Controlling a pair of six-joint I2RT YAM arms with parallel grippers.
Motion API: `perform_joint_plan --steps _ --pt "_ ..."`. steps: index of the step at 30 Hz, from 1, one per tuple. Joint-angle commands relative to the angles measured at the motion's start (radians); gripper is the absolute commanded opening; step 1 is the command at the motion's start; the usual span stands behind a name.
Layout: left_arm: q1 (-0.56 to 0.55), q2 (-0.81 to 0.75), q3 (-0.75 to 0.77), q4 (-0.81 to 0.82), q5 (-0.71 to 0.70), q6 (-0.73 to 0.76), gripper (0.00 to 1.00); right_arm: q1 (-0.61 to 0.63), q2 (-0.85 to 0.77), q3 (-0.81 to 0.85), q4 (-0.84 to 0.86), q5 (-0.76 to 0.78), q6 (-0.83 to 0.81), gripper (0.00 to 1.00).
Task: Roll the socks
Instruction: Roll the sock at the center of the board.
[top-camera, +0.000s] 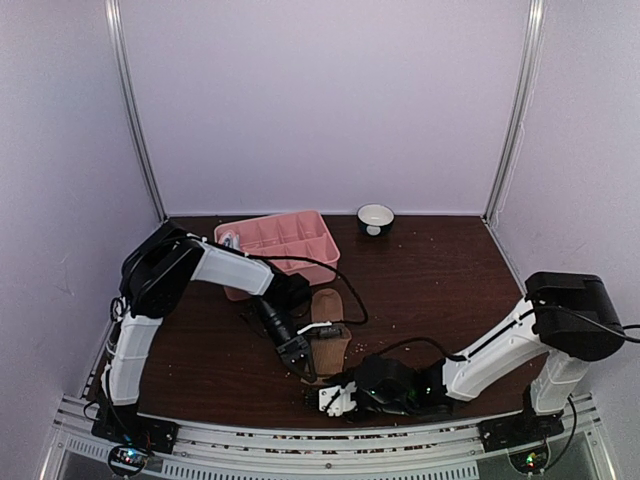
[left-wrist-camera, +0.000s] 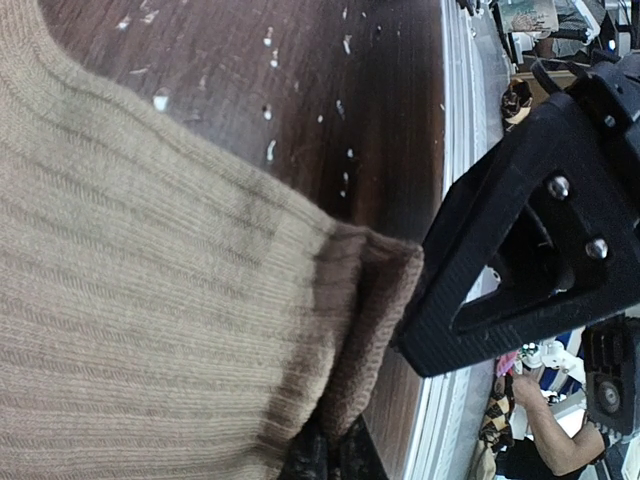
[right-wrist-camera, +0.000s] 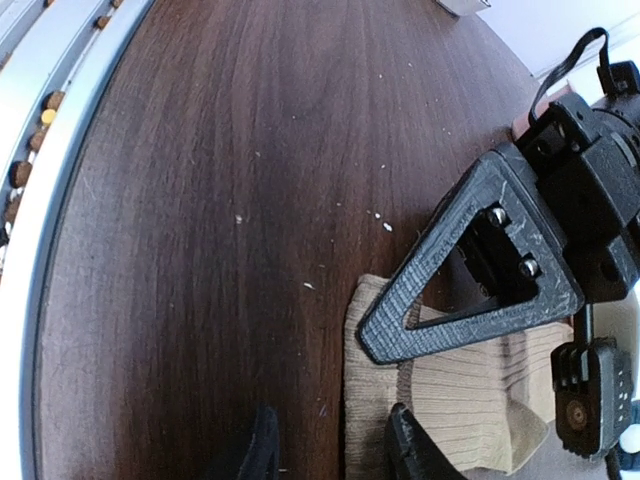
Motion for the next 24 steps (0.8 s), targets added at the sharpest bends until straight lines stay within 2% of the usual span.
perform_joint_plan --steps 1,7,16,24 --pt "0.01 0.094 -0.031 -0.007 -0.261 0.0 0.0 -0.001 0.049 0.008 -0.058 0.079 -0.121 0.36" --pt "0.01 0.095 -0.022 -0.019 -0.254 0.008 0.0 -0.017 0.069 0.021 -0.107 0.081 -0.144 0.32" --pt "0.019 0.105 0.007 -0.05 -0.247 0.025 0.0 -0.079 0.1 0.067 -0.241 -0.032 -0.029 0.21" --pt "0.038 0.11 0.031 -0.074 -0.245 0.037 0.01 -0.1 0.141 0.105 -0.342 -0.153 0.075 0.01"
